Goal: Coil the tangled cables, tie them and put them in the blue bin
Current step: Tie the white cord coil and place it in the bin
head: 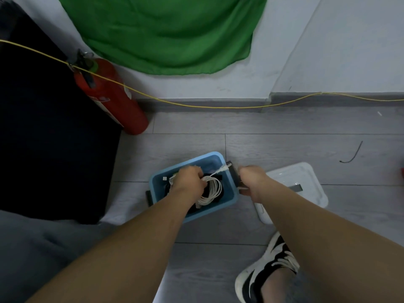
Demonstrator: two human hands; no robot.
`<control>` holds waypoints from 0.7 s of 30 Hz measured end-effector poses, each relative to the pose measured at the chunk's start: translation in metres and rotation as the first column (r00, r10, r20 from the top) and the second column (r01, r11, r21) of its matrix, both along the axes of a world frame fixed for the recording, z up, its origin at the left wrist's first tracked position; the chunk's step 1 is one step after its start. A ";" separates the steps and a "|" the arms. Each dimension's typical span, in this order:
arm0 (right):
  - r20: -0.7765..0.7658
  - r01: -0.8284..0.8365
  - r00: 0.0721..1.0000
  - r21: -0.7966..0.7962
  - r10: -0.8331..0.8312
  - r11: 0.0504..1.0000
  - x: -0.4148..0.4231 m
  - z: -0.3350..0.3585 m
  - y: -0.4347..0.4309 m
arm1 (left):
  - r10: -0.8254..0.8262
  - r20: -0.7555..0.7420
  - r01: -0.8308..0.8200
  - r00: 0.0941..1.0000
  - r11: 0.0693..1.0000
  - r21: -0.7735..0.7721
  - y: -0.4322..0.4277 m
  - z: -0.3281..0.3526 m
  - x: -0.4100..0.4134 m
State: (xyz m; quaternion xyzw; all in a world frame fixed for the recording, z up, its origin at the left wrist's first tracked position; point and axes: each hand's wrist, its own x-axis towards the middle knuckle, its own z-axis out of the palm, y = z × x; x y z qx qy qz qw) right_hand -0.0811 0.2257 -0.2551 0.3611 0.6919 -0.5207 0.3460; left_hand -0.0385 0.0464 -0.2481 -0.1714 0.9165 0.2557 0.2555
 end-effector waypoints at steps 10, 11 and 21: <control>-0.108 -0.206 0.968 0.179 0.227 0.962 0.026 -0.016 0.046 | -0.440 -0.091 0.412 0.893 0.883 -0.225 0.027 0.002 -0.003; -0.104 -0.223 0.965 0.173 0.243 0.959 0.028 -0.017 0.047 | -0.489 -0.109 0.463 0.865 0.864 -0.199 0.031 0.000 -0.004; 0.079 -0.505 0.849 0.417 0.523 0.756 0.028 -0.049 0.078 | -0.175 0.033 0.178 0.984 0.944 -0.279 0.035 -0.011 -0.022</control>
